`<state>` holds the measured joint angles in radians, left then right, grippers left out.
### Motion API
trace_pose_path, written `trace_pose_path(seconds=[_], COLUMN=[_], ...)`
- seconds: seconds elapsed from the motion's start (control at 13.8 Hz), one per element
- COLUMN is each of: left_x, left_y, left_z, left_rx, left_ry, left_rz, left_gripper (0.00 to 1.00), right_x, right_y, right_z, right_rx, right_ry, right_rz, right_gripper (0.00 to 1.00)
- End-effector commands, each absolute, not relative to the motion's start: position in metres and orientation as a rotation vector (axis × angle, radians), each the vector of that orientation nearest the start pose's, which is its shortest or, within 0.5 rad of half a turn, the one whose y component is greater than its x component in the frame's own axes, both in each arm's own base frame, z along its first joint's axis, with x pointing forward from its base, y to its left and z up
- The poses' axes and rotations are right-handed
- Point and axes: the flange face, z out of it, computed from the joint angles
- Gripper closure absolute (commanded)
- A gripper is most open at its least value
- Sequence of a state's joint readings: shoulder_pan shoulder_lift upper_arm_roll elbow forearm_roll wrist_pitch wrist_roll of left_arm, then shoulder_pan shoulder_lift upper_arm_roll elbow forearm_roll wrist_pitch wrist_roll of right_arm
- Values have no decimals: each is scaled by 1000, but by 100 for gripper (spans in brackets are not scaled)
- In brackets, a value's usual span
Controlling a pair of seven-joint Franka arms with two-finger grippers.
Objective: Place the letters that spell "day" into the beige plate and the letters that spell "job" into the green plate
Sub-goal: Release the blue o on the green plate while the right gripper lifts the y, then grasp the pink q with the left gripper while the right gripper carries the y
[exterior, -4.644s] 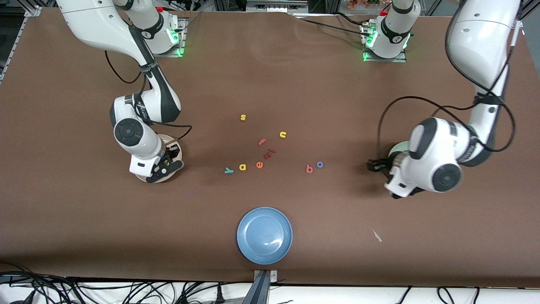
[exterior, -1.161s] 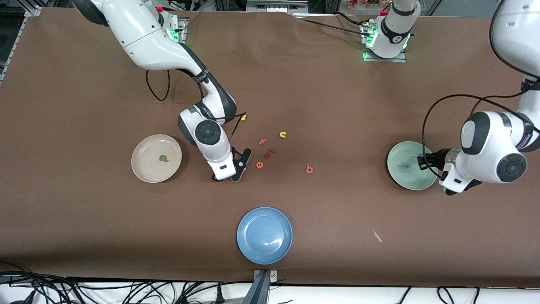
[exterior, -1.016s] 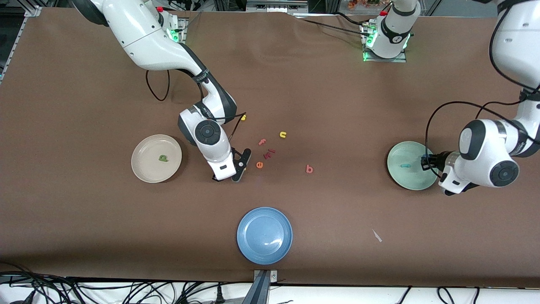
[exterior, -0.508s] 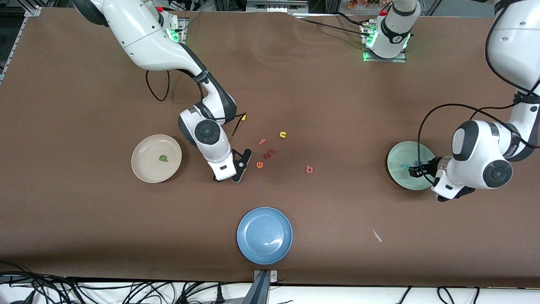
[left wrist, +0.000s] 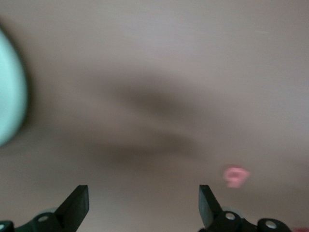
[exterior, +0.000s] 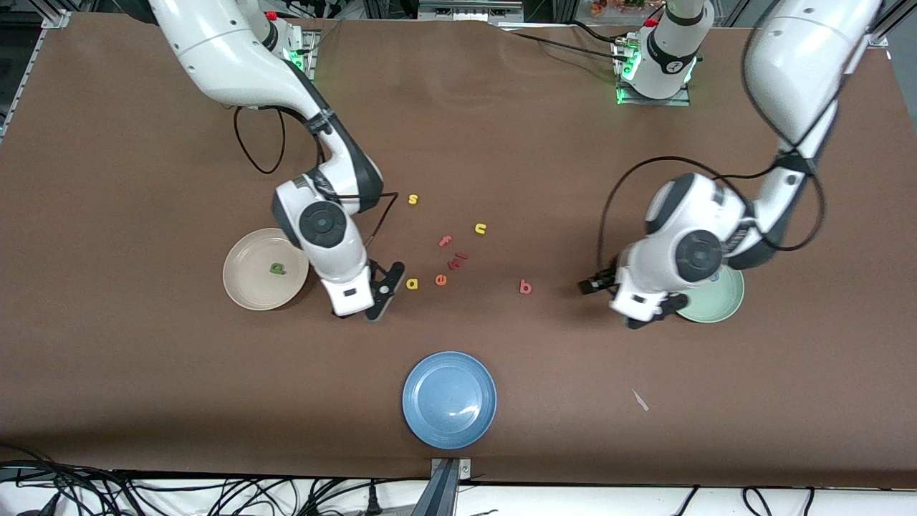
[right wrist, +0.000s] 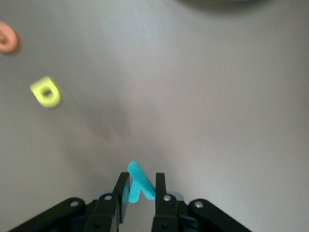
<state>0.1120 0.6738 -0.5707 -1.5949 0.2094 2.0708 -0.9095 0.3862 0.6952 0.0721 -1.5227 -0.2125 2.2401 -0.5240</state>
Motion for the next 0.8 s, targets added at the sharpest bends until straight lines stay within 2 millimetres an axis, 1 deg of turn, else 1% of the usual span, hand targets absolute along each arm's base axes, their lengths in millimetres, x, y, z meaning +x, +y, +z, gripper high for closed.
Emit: trace_pose_path(seconds=[0.0,0.07,0.15,0.22,0.29,0.36,0.44,0.51,0.58,0.65,0.73], left_x=[653,653,651,650,647,645,647,641,634,630,630], left_y=[-281,-291,-303,-312,-320,-324,-326,-339,-349,-355,-359], left_z=[258,245,234,220,209,203,202,199,193,186,184], left_rx=[-3195,-3181,-3168,-3158,-3152,-3151,-3155,-3161,-3160,-3157,-3169], left_ry=[-716,-695,-665,-645,-626,-615,-626,-605,-580,-574,-573], left_rz=[212,181,147,129,137,149,148,158,170,184,169], left_gripper=[1,1,1,1,1,1,1,3,5,5,6], right_x=[635,626,614,605,597,590,583,578,573,568,567], right_y=[249,228,211,190,166,143,124,105,89,82,74], right_z=[274,277,275,273,265,259,250,237,226,216,209], right_rx=[-2834,-2846,-2854,-2878,-2905,-2928,-2944,-2963,-2976,-2978,-2980], right_ry=[-1623,-1598,-1577,-1543,-1499,-1434,-1367,-1298,-1223,-1157,-1113], right_rz=[111,140,164,178,211,232,258,275,290,307,322], right_gripper=[90,90,90,90,90,89,89,89,89,85,84])
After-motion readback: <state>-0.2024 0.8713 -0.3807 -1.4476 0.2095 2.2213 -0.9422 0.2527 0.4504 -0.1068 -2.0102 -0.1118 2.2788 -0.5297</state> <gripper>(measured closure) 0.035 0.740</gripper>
